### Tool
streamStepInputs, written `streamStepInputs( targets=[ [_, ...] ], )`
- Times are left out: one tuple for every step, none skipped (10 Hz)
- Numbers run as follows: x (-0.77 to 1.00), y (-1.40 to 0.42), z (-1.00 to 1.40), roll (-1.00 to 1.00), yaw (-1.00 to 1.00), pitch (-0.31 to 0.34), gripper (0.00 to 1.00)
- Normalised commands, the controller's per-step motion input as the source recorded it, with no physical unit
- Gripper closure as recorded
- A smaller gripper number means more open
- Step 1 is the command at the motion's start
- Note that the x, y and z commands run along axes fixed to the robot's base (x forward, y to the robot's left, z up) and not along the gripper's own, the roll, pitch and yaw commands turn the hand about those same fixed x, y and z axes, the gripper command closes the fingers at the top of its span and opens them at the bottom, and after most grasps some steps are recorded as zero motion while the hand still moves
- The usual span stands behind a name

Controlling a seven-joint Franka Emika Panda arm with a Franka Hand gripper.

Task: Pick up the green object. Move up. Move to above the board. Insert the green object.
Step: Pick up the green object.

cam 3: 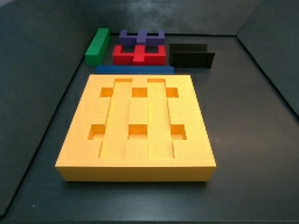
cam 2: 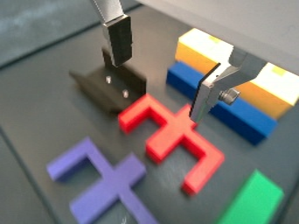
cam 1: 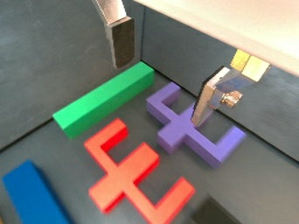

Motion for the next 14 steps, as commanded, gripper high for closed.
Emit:
streamStepInputs(
  targets=[
    [-0.85, 0.35, -0.45, 0.00, -0.04, -0.073, 0.00],
    [-0.77, 0.37, -0.45, -0.02, -0.02, -0.040, 0.00],
    [-0.85, 0.20, -0.52, 0.00, -0.04, -0.077, 0.00],
    [-0.78, 0.00, -0.57, 0.06, 0.00, -0.104, 0.00],
    [-0.62, -0.18, -0.63, 0.20, 0.00, -0.009, 0.00],
    [-0.61, -0.08, -0.68, 0.18, 0.00, 0.000, 0.00],
    [-0.55, 0.00, -0.63, 0.14, 0.00, -0.057, 0.00],
    [-0.24, 0.00, -0.43, 0.11, 0.04, 0.000, 0.00],
    [-0.32, 0.04, -0.48, 0.11, -0.11, 0.030, 0.00],
    [-0.28, 0.10, -0.48, 0.04, -0.07, 0.000, 0.00],
    [-0.13, 0.17, -0.40, 0.03, 0.00, 0.019, 0.00],
    [-0.20, 0.26, -0.43, 0.04, -0.01, 0.074, 0.00],
    [-0.11, 0.19, -0.38, 0.03, -0.01, 0.090, 0.00],
    [-0.03, 0.00, -0.23, 0.00, -0.03, 0.051, 0.00]
  ],
)
